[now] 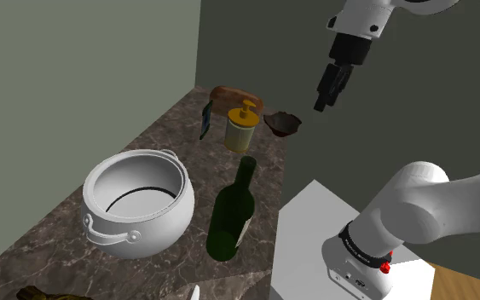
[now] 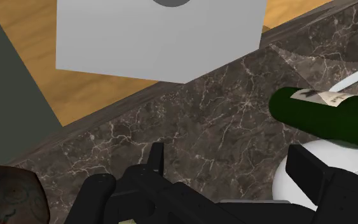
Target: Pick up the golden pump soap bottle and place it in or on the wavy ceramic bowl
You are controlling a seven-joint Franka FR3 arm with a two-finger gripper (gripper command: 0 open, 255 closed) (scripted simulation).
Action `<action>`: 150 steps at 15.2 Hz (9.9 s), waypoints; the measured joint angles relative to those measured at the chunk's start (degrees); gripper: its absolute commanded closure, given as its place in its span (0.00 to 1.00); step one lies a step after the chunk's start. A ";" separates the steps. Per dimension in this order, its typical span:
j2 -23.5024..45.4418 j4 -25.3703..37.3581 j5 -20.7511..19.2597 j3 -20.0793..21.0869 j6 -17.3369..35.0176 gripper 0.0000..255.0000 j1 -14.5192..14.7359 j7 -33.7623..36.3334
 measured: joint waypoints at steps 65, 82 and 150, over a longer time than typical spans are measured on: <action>53.13 32.99 -5.81 -2.45 18.01 1.00 -2.44 -4.96; 52.53 44.69 -5.89 -2.72 5.70 1.00 -2.79 -5.42; 61.26 52.90 -6.05 -13.01 6.49 0.00 -18.35 -30.99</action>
